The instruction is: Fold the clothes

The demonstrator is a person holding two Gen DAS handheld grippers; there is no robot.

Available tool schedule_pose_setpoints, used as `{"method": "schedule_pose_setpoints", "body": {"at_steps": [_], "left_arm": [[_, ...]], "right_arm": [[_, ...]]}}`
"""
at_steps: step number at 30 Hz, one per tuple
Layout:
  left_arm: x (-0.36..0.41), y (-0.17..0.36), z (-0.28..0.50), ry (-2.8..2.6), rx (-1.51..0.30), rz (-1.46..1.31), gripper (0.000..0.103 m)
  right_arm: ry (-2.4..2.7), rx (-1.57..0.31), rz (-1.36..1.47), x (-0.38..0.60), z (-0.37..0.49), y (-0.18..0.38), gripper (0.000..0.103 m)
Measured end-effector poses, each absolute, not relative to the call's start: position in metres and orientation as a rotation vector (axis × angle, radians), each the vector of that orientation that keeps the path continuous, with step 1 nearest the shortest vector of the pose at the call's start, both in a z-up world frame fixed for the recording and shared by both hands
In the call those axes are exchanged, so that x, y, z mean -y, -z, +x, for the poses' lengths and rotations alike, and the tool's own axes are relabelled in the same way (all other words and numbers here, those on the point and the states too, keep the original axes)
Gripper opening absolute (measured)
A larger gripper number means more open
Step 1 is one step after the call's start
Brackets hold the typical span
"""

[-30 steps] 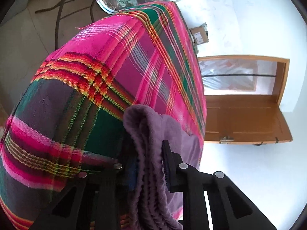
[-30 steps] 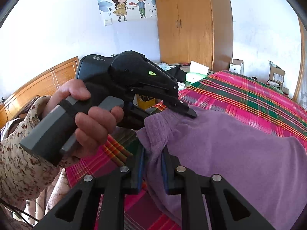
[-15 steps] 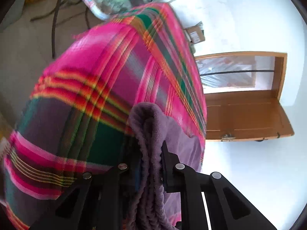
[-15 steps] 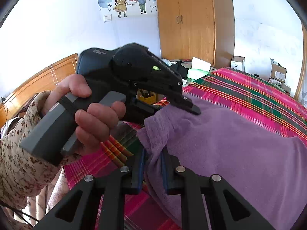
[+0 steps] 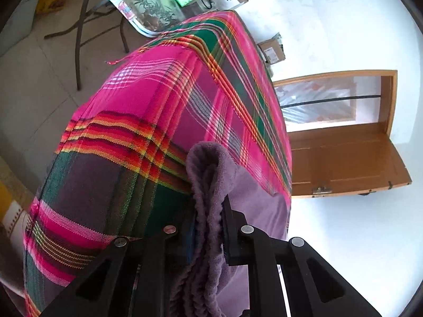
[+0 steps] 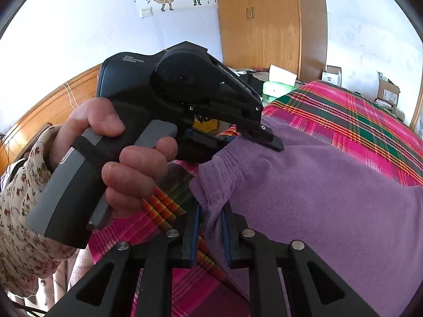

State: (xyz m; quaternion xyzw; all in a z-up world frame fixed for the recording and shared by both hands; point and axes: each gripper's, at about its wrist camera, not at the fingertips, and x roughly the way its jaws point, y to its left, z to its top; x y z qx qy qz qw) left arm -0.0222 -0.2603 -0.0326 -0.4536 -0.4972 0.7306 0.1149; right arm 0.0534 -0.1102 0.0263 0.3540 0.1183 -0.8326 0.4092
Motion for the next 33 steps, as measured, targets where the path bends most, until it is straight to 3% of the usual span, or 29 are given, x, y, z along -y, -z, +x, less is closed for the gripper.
{"method": "schedule_pose_setpoints", "body": {"at_steps": [15,33], "left_arm": [[0.292,0.007,0.006,-2.275,1.467,-1.253,0.015],[0.298,0.001,0.021,-2.406,1.377,-1.382,0.015]], "right_arm": [[2.075,-0.265,0.819,0.137,0.070,-0.047,0.014],[1.998,-0.150,0.892,0.153,0.049,-0.035,0.014]]}}
